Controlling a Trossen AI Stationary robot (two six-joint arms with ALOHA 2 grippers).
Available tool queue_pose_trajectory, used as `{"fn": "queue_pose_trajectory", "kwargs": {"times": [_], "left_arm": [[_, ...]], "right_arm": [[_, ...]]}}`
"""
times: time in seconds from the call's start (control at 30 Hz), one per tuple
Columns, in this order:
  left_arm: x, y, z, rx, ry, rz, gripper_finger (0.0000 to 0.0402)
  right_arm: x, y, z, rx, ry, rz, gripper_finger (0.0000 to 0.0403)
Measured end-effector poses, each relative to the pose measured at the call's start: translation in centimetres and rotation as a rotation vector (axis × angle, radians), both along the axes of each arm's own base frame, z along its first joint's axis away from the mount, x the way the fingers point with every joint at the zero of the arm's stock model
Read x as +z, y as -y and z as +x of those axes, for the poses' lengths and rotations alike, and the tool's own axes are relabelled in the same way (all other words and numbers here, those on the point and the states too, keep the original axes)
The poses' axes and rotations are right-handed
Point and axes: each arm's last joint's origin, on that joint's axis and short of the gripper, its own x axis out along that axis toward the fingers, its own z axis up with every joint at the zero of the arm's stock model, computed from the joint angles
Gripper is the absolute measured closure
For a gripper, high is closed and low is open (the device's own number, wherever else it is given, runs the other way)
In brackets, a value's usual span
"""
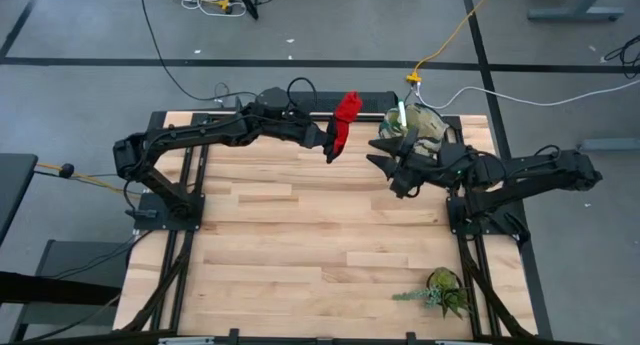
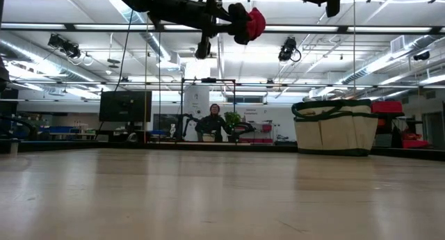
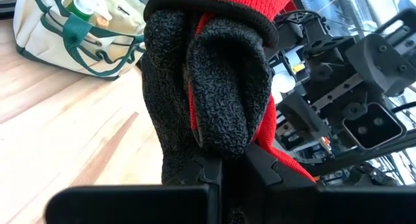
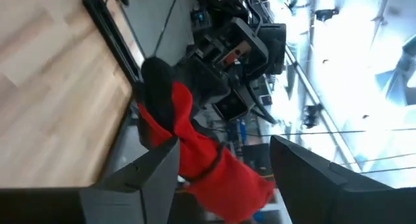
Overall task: Pick & Place Garden tools in Gardening bag
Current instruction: Put the red gloves into the gardening bag
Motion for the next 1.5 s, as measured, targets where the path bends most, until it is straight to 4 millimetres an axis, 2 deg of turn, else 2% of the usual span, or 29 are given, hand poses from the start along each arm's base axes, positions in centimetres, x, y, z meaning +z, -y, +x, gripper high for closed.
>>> {"fn": "queue_pose_trajectory", "kwargs": {"times": [0.47, 0.67, 0.9, 1.1, 1.27, 1.5], "left_arm": [[0.0, 0.1, 0.0, -0.041, 0.004, -0.008, 0.0374], [0.0, 0.3, 0.0, -0.066, 0.006, -0.027, 0.0370], [0.1, 0.7, 0.2, -0.087, 0.010, -0.040, 0.0369], [0.1, 1.4, 0.5, -0.107, 0.012, -0.044, 0.0369], [0.1, 2.3, 0.7, -0.137, 0.010, -0.053, 0.0368], [0.1, 3.3, 1.0, -0.165, 0.009, -0.062, 0.0367]], "right_arm": [[-0.8, -0.8, 1.8, -0.038, -0.128, -0.326, 0.0160], [-1.9, -0.7, 2.9, -0.119, -0.255, -0.469, 0.0160], [-3.6, -0.7, 4.5, -0.168, -0.324, -0.468, 0.0142], [-3.9, -0.6, 5.5, -0.246, -0.284, -0.450, 0.0107], [-4.0, -0.5, 5.7, -0.251, -0.278, -0.450, 0.0087], [-4.0, -0.6, 5.7, -0.235, -0.286, -0.470, 0.0083]]}}
